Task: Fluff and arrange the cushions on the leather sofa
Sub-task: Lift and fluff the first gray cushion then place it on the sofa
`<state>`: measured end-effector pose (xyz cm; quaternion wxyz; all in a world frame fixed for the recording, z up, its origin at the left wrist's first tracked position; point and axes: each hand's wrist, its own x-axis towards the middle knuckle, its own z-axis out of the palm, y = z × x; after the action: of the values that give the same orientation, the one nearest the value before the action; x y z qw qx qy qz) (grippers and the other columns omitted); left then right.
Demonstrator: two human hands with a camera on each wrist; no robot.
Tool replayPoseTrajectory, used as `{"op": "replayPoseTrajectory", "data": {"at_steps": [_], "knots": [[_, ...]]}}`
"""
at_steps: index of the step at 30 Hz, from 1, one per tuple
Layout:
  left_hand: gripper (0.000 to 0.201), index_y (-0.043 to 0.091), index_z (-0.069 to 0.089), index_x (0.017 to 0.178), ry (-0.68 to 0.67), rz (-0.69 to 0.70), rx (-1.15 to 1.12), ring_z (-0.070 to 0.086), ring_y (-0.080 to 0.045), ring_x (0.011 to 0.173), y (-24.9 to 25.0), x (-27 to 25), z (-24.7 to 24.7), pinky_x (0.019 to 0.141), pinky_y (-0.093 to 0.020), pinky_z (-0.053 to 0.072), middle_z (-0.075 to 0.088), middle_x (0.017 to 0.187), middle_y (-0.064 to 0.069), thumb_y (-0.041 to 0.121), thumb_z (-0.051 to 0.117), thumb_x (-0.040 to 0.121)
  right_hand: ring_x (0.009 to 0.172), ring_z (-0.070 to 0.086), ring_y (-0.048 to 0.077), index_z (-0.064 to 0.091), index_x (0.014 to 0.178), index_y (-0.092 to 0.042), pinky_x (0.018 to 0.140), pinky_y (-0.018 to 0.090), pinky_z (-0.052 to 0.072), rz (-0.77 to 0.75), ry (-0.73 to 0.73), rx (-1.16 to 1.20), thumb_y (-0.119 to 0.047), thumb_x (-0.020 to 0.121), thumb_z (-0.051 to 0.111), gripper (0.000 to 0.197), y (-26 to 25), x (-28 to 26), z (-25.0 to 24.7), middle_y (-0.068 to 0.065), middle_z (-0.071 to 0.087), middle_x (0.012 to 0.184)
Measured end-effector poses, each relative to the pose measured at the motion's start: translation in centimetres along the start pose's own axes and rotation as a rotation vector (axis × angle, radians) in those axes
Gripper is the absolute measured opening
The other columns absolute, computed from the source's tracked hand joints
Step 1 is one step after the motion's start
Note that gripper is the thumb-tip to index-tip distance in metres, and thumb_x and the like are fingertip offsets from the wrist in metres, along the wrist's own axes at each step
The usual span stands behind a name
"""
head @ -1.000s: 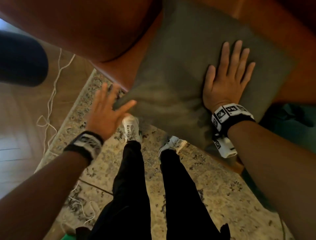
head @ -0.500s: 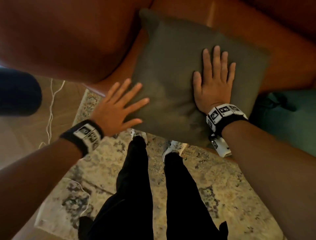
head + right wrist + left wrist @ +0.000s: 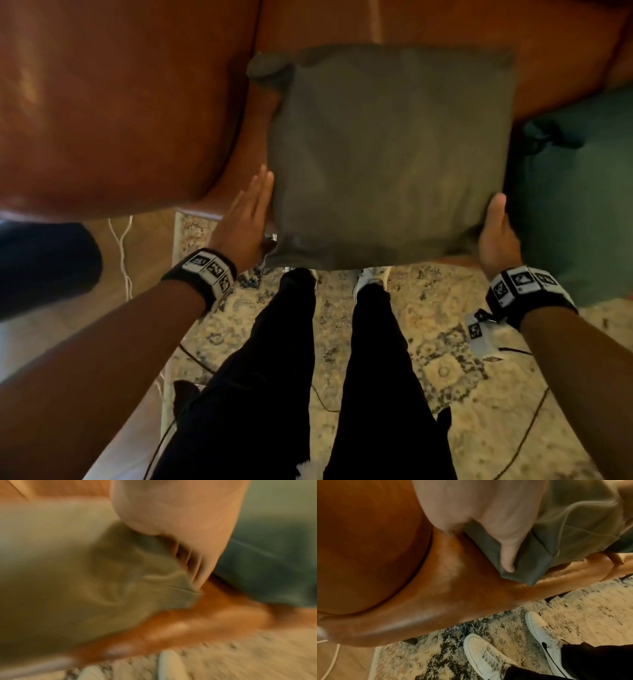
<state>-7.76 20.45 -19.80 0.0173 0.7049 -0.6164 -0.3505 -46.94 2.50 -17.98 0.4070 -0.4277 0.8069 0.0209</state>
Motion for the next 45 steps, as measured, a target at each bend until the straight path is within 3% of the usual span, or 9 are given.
{"op": "replayPoseTrajectory", "data": {"at_steps": [3, 6, 10, 13, 17, 23, 30, 36, 45], "knots": [[0.144, 0.012, -0.024, 0.156, -0.049, 0.018, -0.117, 0.012, -0.033, 0.157, 0.3, 0.5, -0.3, 0.127, -0.047, 0.021, -0.009, 0.170, -0.019, 0.011, 0.092, 0.071, 0.155, 0.028, 0.017, 0.028, 0.160, -0.050, 0.128, 0.044, 0.017, 0.078, -0.143, 0.117, -0.109, 0.064, 0.023, 0.113, 1.3, 0.6, -0.6, -0.015, 0.029, 0.167], [0.123, 0.025, -0.025, 0.157, -0.048, -0.039, -0.305, 0.018, -0.023, 0.153, 1.2, 1.1, -2.7, 0.126, -0.044, 0.019, -0.002, 0.171, -0.016, 0.013, 0.077, 0.088, 0.134, 0.037, -0.002, 0.031, 0.161, -0.031, 0.115, 0.022, 0.025, -0.028, -0.242, 0.258, -0.071, 0.103, 0.027, 0.071, -2.4, -2.4, -3.2, -0.023, 0.037, 0.141], [0.110, 0.038, -0.021, 0.158, -0.023, -0.108, -0.262, 0.031, -0.036, 0.150, 2.4, 1.5, -7.2, 0.124, -0.047, 0.020, 0.017, 0.168, -0.022, 0.027, 0.069, 0.096, 0.126, 0.060, 0.009, 0.057, 0.141, -0.039, 0.120, 0.052, 0.037, -0.175, -0.375, 0.219, -0.082, 0.095, 0.039, 0.066, -4.0, -4.5, -7.4, -0.018, 0.062, 0.138], [0.116, 0.044, -0.007, 0.161, -0.008, -0.086, -0.387, 0.051, -0.036, 0.137, 3.9, 1.7, -12.4, 0.116, -0.049, 0.039, 0.045, 0.155, -0.022, 0.029, 0.081, 0.086, 0.127, 0.065, 0.014, 0.068, 0.136, -0.035, 0.109, 0.039, 0.050, -0.168, -0.467, 0.389, -0.077, 0.096, 0.037, 0.066, -7.4, -6.8, -12.5, -0.007, 0.068, 0.139], [0.055, 0.014, 0.046, 0.149, 0.171, -0.242, -0.506, 0.060, -0.028, 0.122, 6.0, 3.1, -17.8, 0.094, -0.033, 0.042, 0.063, 0.131, -0.008, 0.024, 0.065, 0.099, 0.135, 0.057, 0.028, 0.064, 0.141, -0.015, 0.100, 0.038, 0.055, -0.274, -0.514, 0.640, -0.087, 0.086, 0.034, 0.095, -12.1, -7.8, -18.4, 0.014, 0.061, 0.146], [0.065, 0.041, 0.035, 0.156, 0.145, -0.438, -0.685, 0.052, -0.024, 0.138, 5.9, 6.2, -17.8, 0.121, -0.049, 0.032, 0.050, 0.155, 0.001, 0.072, 0.035, 0.099, 0.115, 0.063, 0.013, 0.061, 0.132, -0.031, 0.091, 0.039, 0.040, -0.315, -0.505, 0.794, -0.040, 0.106, 0.023, 0.047, -15.2, -3.9, -15.6, -0.009, 0.071, 0.117], [0.102, 0.031, 0.014, 0.164, -0.056, -0.402, -0.641, 0.045, -0.023, 0.139, 6.0, 6.5, -16.9, 0.109, -0.036, 0.041, 0.045, 0.151, 0.004, 0.004, 0.075, 0.086, 0.116, 0.061, 0.012, 0.031, 0.160, -0.026, 0.096, 0.035, 0.050, -0.356, -0.456, 0.341, 0.014, 0.091, 0.052, 0.082, -15.6, 0.5, -11.9, -0.007, 0.055, 0.145], [0.109, 0.029, 0.045, 0.150, 0.050, -0.332, -0.873, 0.051, -0.008, 0.138, 9.2, 8.9, -19.0, 0.116, -0.043, 0.041, 0.057, 0.147, 0.014, 0.020, 0.102, 0.057, 0.140, 0.048, 0.013, 0.036, 0.155, -0.025, 0.120, 0.042, 0.039, -0.438, -0.532, 0.182, -0.028, 0.057, 0.103, 0.119, -18.2, 2.3, -11.2, -0.009, 0.052, 0.149], [0.102, 0.020, 0.048, 0.148, 0.194, -0.248, -0.857, 0.055, -0.002, 0.133, 10.4, 16.1, -27.9, 0.115, -0.034, 0.043, 0.061, 0.143, 0.011, 0.009, 0.098, 0.060, 0.130, 0.059, 0.003, 0.055, 0.143, -0.037, 0.111, 0.041, 0.050, -0.547, -0.473, 0.242, -0.057, 0.046, 0.103, 0.110, -27.7, 4.8, -14.0, -0.020, 0.065, 0.138]]}}
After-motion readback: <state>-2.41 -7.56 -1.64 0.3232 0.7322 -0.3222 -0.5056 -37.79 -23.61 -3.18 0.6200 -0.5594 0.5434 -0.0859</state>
